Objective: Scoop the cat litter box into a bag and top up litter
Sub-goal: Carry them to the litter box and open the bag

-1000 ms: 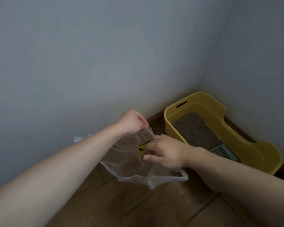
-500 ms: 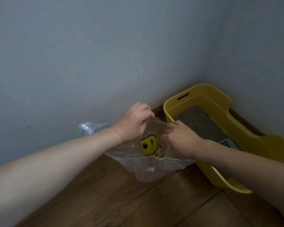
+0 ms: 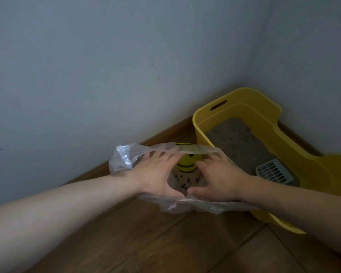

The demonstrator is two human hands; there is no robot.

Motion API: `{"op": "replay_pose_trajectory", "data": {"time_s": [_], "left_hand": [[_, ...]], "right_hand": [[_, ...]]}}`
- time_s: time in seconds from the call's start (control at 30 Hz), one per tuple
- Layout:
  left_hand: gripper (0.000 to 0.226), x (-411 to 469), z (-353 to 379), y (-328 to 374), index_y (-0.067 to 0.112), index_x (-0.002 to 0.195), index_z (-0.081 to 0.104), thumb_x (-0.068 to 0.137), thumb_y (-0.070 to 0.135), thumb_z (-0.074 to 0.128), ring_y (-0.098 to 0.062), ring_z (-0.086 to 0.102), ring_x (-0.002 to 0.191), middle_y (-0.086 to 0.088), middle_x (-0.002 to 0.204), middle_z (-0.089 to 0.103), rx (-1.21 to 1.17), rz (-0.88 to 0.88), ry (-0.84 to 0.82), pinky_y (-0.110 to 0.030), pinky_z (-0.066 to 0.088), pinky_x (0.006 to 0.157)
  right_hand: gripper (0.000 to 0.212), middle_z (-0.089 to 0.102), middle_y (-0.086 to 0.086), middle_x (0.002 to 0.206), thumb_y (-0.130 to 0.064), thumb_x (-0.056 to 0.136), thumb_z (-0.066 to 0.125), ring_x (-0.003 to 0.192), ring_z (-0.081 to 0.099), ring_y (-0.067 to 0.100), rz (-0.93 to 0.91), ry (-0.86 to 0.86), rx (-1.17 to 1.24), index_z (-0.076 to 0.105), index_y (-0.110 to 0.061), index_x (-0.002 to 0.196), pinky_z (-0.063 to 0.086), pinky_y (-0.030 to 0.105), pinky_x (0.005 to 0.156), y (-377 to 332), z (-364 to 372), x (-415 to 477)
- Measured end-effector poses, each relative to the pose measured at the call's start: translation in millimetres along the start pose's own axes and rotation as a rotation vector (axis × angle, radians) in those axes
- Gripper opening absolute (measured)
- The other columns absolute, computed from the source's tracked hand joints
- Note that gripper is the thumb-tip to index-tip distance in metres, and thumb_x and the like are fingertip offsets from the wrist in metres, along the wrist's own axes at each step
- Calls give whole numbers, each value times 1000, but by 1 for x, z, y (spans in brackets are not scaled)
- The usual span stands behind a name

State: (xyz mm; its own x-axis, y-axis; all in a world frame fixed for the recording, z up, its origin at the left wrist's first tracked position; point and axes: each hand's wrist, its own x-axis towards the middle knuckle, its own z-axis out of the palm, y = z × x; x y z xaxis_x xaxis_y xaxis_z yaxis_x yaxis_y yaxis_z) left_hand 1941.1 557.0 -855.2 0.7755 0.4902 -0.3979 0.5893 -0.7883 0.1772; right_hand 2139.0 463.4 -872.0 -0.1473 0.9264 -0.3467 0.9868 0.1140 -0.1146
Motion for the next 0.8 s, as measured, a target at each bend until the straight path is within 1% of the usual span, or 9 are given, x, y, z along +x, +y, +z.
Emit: {"op": "replay_pose_trajectory", "data": {"time_s": [0.13, 0.23, 0.37, 0.47, 0.57, 0.63, 0.7, 0.77, 0.8], "left_hand": [[139, 6, 15, -14, 43, 147, -25, 51, 88, 65, -27, 15, 150, 9, 164, -13, -142, -84, -37, -57, 26, 116], [143, 8, 25, -30, 45, 146, -24, 51, 78, 77, -21, 30, 145, 3, 166, -1, -340, -111, -28, -39, 35, 115], [135, 5, 27, -40, 48, 148, -18, 56, 72, 79, -14, 29, 145, 7, 165, 3, -455, -83, -64, -31, 30, 117], [110, 4, 20, -38, 41, 153, 4, 71, 66, 73, -7, 33, 142, 11, 161, 23, -372, 20, -32, -32, 33, 117], [49, 4, 4, -29, 22, 137, 51, 91, 34, 61, -15, 59, 114, -1, 132, 59, -120, 417, 170, -37, 53, 92], [28, 7, -4, -21, 11, 115, 67, 88, 12, 60, -27, 61, 108, -13, 120, 64, 26, 639, 399, -42, 52, 89], [24, 17, -11, -17, 17, 107, 69, 84, 13, 63, -34, 49, 128, -19, 136, 55, 214, 564, 468, -52, 37, 108], [31, 25, -15, -20, 28, 113, 64, 84, 19, 62, -37, 29, 143, -17, 153, 36, 294, 279, 297, -58, 17, 117], [35, 27, -15, -25, 30, 118, 60, 85, 18, 61, -37, 31, 142, -15, 151, 37, 276, 161, 211, -56, 20, 116]], "right_hand": [[104, 13, 3, 163, -87, 73, 38, 149, 5, 30, -70, -108, -81, 12, -30, 156, -2, 59, 117, 10, 5, -3], [102, -1, 2, 166, -90, 72, 35, 151, -6, 29, -150, -126, -130, 6, -39, 155, -15, 59, 116, 23, 11, 1], [85, 10, 3, 165, -89, 75, 28, 151, -8, 28, -255, -60, -154, 31, -45, 148, -25, 58, 111, 32, 13, 9], [70, 14, 0, 165, -83, 80, 36, 151, -11, 24, -282, -48, -74, 48, -43, 137, -26, 53, 112, 31, 7, 13], [50, 22, -4, 162, -71, 86, 45, 151, -11, 21, -299, -41, -12, 63, -40, 121, -22, 55, 114, 31, 2, 19], [30, 33, -6, 156, -56, 89, 53, 152, -4, 21, -334, 3, 22, 68, -38, 107, -15, 61, 115, 33, 2, 25], [16, 45, -5, 146, -43, 87, 59, 151, 9, 21, -378, 80, 97, 70, -35, 94, -4, 64, 117, 33, 5, 30], [8, 53, -2, 137, -35, 86, 62, 149, 21, 24, -406, 150, 125, 68, -29, 86, 4, 62, 118, 31, 7, 31], [7, 56, -1, 135, -31, 87, 62, 148, 24, 23, -410, 165, 132, 67, -27, 85, 7, 58, 120, 29, 7, 31]]}}
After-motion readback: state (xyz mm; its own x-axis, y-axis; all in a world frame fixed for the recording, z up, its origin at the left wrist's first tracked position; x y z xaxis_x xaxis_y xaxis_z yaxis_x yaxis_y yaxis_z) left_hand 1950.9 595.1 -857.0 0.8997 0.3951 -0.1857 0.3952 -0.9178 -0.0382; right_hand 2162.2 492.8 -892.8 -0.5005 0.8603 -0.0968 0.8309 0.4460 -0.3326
